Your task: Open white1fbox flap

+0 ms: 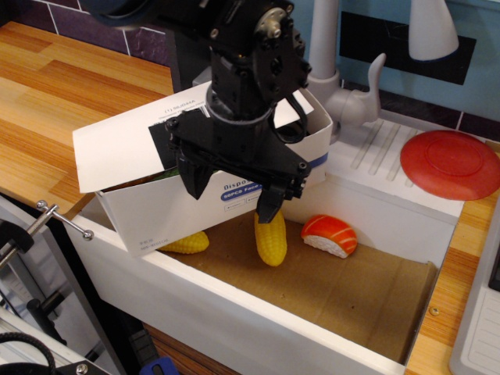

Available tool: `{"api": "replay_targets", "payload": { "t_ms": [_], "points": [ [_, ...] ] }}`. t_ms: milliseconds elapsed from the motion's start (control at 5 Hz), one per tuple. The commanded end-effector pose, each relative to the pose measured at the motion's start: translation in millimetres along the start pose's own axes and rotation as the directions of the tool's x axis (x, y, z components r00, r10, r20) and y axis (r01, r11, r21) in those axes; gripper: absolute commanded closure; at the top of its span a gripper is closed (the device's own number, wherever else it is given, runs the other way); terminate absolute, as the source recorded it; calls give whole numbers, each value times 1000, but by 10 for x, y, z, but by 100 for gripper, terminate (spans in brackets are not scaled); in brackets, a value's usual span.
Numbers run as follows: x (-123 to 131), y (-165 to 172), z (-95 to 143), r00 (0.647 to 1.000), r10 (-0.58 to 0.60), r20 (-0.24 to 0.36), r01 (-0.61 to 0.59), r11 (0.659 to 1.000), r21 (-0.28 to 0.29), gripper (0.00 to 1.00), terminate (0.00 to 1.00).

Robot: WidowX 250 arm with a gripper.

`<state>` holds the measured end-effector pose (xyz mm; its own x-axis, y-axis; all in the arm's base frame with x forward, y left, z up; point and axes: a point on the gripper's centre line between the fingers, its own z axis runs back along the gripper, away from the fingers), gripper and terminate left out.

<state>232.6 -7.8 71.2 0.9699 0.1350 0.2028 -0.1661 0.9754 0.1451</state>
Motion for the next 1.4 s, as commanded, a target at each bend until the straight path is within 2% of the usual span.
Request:
{"api": "replay_targets", "payload": {
  "t_ms": [0, 400, 600, 800, 1200],
  "points": [
    [0, 0, 0, 1000, 0, 0, 0, 1000, 0, 0, 0],
    [202, 9, 21, 995, 30, 93, -32, 999, 21, 0, 0],
    [302, 47, 17, 993, -17, 114, 17, 1000, 5, 0, 0],
    [361, 66, 60, 991, -41, 126, 38, 999, 25, 0, 0],
    [441, 203, 229, 986, -94, 139, 80, 991, 104, 0, 0]
  ]
}}
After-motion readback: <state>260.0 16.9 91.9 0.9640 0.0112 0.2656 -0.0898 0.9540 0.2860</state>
